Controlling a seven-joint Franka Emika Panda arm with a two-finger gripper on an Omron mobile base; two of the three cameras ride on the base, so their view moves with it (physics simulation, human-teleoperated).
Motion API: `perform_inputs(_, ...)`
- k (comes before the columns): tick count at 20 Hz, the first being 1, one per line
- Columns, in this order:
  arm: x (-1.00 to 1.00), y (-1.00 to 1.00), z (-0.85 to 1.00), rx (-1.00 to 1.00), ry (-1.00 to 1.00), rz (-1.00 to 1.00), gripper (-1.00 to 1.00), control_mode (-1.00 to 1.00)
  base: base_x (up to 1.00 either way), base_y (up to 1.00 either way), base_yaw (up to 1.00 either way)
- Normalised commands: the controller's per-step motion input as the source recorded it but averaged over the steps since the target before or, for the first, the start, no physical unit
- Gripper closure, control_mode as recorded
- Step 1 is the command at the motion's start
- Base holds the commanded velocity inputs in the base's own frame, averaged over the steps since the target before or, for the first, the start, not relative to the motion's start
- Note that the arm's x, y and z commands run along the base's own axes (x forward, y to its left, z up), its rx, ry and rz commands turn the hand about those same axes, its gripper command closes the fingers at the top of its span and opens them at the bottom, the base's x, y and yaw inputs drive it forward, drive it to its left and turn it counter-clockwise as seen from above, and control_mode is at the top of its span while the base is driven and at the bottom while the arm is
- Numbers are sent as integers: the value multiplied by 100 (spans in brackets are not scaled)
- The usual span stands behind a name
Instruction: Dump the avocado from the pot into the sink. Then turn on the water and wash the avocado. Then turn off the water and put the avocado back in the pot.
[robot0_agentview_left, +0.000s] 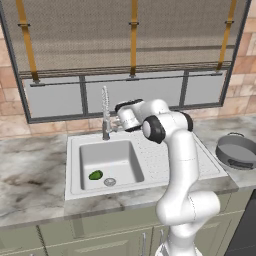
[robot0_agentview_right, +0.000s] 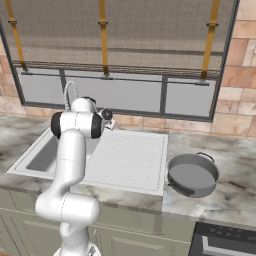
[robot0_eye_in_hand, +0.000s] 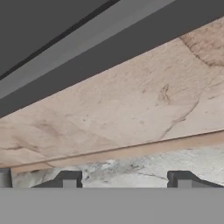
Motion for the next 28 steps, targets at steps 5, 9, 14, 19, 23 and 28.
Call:
perform_inputs(5,40,79,0,0,0,0,-100,-100,0,0,0)
perform_inputs(9,41,48,7,0,0,0,-100,-100,0,0,0)
perform_inputs(14,8,-22,35,-4,0,-4,-100,-100,0,0,0)
perform_inputs(19,-38,-54,62,-7,0,-11,-100,-100,0,0,0)
perform_inputs(23,-87,-48,68,-3,0,-12,-100,-100,0,0,0)
perform_inputs(28,-100,-46,45,-2,0,-11,-100,-100,0,0,0)
